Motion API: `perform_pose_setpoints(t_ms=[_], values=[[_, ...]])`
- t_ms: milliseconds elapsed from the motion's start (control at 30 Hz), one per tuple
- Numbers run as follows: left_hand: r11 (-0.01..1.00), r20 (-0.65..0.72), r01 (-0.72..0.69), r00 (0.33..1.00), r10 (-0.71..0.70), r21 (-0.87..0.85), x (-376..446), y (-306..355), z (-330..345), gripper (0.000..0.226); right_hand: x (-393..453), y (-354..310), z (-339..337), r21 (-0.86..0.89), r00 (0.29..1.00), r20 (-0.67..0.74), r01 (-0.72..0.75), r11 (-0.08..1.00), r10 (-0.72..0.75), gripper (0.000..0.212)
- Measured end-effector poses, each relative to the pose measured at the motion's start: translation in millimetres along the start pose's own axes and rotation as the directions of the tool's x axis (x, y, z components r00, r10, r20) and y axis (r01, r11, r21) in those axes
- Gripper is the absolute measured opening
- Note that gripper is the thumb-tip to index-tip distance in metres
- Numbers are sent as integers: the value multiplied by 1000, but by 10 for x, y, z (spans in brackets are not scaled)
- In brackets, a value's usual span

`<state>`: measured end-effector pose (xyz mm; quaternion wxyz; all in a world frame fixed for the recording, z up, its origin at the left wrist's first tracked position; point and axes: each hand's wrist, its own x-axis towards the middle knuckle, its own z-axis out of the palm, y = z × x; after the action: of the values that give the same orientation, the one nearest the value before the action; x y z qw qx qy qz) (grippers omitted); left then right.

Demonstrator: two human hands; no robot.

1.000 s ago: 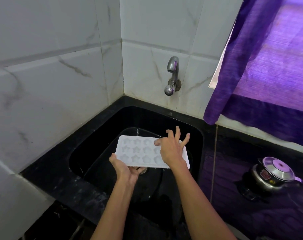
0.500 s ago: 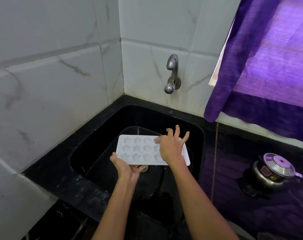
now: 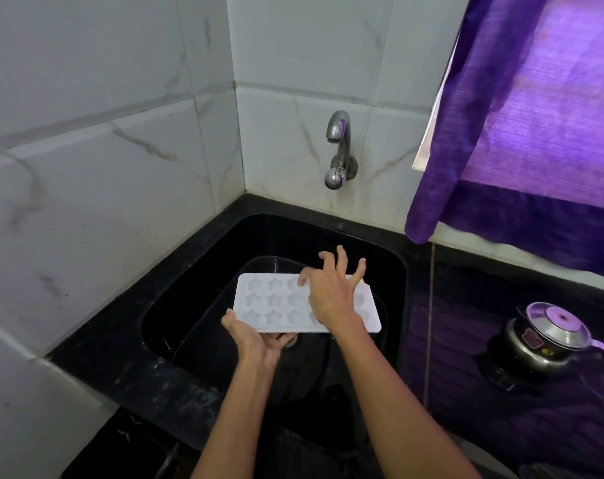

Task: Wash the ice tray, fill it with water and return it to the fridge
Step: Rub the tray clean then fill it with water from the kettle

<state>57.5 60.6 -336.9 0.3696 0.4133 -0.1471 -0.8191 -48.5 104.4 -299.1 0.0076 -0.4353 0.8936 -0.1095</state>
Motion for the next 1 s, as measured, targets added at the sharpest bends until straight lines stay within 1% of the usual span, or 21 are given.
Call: perform_pose_setpoints(t_ms=[67, 133, 233, 400, 633, 733, 800, 867, 1000], values=[[1000, 5, 3, 1000, -3, 3, 5, -7, 7, 60, -9, -30, 30, -32, 999, 27, 20, 999, -19, 60], [1000, 8, 6, 1000, -6, 3, 17, -10, 16, 61, -12, -60, 48, -51, 998, 50, 42, 998, -39, 62], [1000, 9, 14, 1000, -14, -7, 38, -11, 11, 61, -12, -79, 37, -65, 997, 61, 44, 997, -40, 58], [999, 24, 38, 999, -38, -7, 39, -28, 14, 63, 2, -89, 12, -74, 998, 61, 8, 997, -3, 45], [999, 37, 39, 999, -39, -6, 43, -22, 25, 63, 7, -98, 7, -64, 997, 72, 11, 998, -7, 44], [999, 35, 51, 998, -51, -13, 26, -26, 35, 64, 8, -104, 3, -39, 999, 38, -12, 999, 14, 39], [998, 35, 59, 998, -59, -19, 13, -31, 49, 65, 20, -132, 12, -8, 1000, -6, -18, 1000, 18, 44], [998, 38, 65, 997, -64, -21, 6, -37, 56, 65, 30, -175, 13, 9, 1000, -17, 16, 1000, -16, 52], [998, 38, 63, 997, -63, -14, 3, -38, 55, 66, 32, -246, 11, -36, 996, 45, 80, 996, -78, 56]])
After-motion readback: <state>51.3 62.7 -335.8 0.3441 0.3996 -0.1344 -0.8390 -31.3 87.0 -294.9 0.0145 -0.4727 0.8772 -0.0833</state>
